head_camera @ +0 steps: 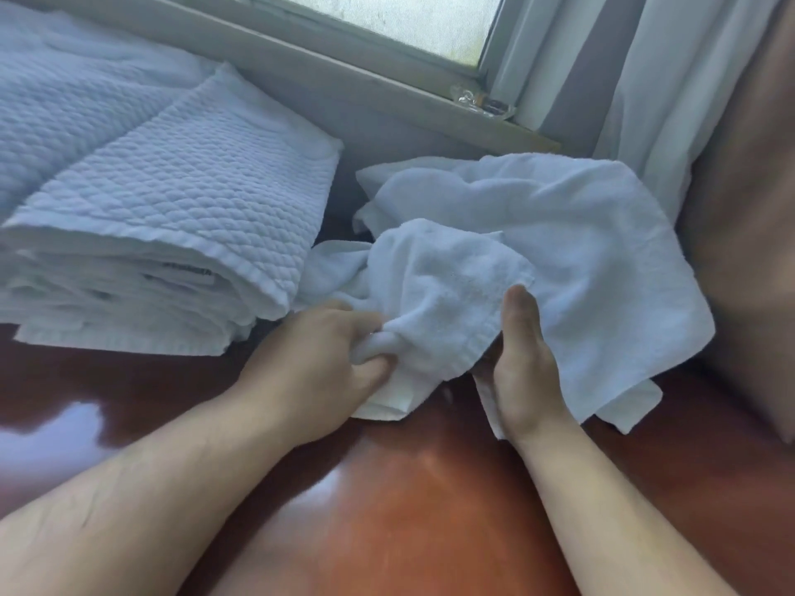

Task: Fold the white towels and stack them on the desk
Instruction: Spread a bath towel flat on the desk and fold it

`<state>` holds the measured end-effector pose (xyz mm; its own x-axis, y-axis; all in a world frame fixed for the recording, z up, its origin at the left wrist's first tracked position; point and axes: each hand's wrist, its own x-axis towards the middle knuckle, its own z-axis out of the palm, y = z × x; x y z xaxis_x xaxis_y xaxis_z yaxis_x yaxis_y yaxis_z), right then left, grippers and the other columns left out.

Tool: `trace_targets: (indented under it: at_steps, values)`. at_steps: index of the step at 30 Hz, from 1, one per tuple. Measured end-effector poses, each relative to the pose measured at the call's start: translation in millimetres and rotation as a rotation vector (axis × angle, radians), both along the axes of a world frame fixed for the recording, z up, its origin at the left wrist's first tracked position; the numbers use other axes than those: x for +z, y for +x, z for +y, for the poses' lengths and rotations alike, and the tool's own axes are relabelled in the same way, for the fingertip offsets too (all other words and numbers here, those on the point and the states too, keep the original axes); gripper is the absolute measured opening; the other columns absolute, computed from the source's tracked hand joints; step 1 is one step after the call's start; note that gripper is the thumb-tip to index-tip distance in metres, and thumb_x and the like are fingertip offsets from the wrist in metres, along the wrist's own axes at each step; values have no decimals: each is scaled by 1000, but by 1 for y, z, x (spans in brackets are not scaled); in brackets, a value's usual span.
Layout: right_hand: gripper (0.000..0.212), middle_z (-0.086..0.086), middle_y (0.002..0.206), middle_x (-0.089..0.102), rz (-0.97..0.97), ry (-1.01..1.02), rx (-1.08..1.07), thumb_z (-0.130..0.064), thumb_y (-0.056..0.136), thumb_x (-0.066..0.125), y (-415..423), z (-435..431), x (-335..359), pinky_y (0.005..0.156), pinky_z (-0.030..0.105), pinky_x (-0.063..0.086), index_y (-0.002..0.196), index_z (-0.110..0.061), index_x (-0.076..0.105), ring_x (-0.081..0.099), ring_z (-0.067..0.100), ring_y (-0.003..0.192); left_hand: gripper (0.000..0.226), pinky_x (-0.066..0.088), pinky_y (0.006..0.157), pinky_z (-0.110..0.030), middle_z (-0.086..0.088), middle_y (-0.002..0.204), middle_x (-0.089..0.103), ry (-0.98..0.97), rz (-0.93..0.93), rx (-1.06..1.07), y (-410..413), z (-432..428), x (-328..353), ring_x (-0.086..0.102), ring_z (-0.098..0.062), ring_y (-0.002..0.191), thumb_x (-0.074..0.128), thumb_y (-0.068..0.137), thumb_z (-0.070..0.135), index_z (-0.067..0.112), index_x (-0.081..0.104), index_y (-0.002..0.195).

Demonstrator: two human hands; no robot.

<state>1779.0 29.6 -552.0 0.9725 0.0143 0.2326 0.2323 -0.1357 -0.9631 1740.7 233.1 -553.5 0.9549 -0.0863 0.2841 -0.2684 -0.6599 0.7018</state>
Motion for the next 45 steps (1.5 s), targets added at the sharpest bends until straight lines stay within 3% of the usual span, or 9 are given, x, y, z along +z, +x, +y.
trace_targets:
  at_steps: [7,13,20,27,31,34,37,41,45]
  values:
    - [81,-14,113,74,106,54,-30,-83,71,60,-5,-4,11,81,28,61,135,-34,58,72,8,105,9,18,114,-34,27,151,25,39,97,-403,-13,-10,6,5,5,144,67,87,49,56,68,93]
    - [98,9,121,73,202,298,35,-81,61,74,-8,-9,16,79,34,60,134,-17,61,71,25,111,12,41,103,-32,13,120,60,-41,160,-560,-18,-8,15,41,2,128,69,81,34,23,71,85]
    - [49,7,103,77,251,316,54,-53,63,74,-7,-17,13,79,40,57,101,-23,78,75,25,98,67,53,96,-42,8,108,67,-273,258,-420,-19,-11,9,64,-10,104,38,81,81,25,66,103]
    - [41,-7,78,71,265,449,460,-38,103,42,-21,-14,34,66,23,56,82,-26,76,70,7,76,51,47,104,-44,2,113,72,-627,133,-194,-12,2,1,66,-16,111,44,92,61,20,73,101]
    - [29,-15,87,73,297,325,557,-51,96,57,-28,-14,34,77,18,54,87,-34,78,70,1,87,63,44,93,-18,28,115,63,-442,23,-23,-10,6,1,57,9,107,52,68,76,38,61,117]
    - [44,-12,93,78,259,81,475,-73,66,72,-31,-23,31,69,17,56,90,-38,81,74,4,89,103,42,104,-27,35,133,50,-152,162,-45,-10,5,4,51,10,119,45,57,93,47,33,148]
    - [44,-12,89,77,175,-164,422,-70,66,74,-32,-27,39,65,13,53,92,-34,79,73,1,84,112,49,81,-22,35,107,63,-24,205,-39,-11,8,8,64,11,85,45,52,101,51,26,150]
    - [15,-11,79,77,203,-409,120,-32,78,86,-22,-36,42,53,12,48,89,-26,77,70,1,68,89,43,63,-17,23,86,64,207,173,-35,-15,17,14,60,7,73,57,42,94,54,55,122]
    - [23,-5,69,74,166,-501,-227,-41,80,83,-17,-48,42,54,22,48,75,-19,74,63,8,58,45,38,51,-24,16,63,64,251,148,-7,-16,18,14,55,-1,52,65,63,77,33,64,75]
